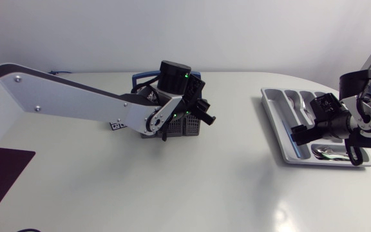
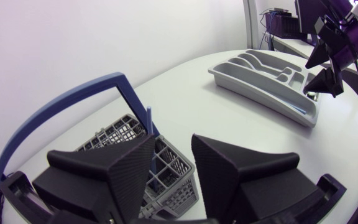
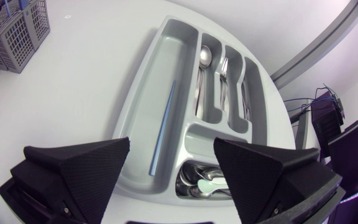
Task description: Transfer all utensils from the basket to the drawer tray.
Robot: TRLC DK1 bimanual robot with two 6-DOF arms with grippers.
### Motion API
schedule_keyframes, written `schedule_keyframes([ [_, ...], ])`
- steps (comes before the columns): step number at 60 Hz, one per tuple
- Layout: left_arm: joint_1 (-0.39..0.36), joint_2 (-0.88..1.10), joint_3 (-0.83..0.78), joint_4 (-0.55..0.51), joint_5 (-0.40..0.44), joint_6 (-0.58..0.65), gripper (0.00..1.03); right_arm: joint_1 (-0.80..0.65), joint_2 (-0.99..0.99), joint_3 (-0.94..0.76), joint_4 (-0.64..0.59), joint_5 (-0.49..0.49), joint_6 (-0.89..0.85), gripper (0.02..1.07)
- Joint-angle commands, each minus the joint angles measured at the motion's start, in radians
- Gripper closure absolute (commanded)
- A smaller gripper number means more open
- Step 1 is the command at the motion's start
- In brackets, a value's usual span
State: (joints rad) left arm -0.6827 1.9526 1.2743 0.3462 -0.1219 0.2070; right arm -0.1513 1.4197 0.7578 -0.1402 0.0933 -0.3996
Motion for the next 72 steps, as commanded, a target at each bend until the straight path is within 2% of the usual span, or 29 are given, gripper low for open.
schedule_keyframes([
  [1, 0.005, 0.043, 0.008, 0.033, -0.015, 0.015, 0.66, 0.007, 0.027, 0.005, 0.014, -0.007, 0.019, 0.10],
  [13, 0.005, 0.066, 0.019, 0.083, -0.036, 0.017, 0.79, 0.007, 0.042, 0.000, 0.034, -0.007, 0.016, 0.10],
  [31, 0.002, 0.080, 0.039, 0.111, -0.050, 0.022, 0.84, 0.007, 0.051, -0.003, 0.040, -0.012, 0.013, 0.10],
  [33, 0.000, 0.086, 0.042, 0.112, -0.051, 0.025, 0.89, 0.007, 0.053, -0.005, 0.045, -0.012, 0.013, 0.10],
  [41, -0.002, 0.089, 0.043, 0.129, -0.055, 0.029, 0.97, 0.007, 0.054, -0.011, 0.050, -0.012, 0.010, 0.10],
  [72, -0.014, 0.035, -0.006, 0.148, -0.056, 0.032, 1.00, 0.007, 0.042, -0.025, 0.050, -0.012, 0.008, 0.10],
])
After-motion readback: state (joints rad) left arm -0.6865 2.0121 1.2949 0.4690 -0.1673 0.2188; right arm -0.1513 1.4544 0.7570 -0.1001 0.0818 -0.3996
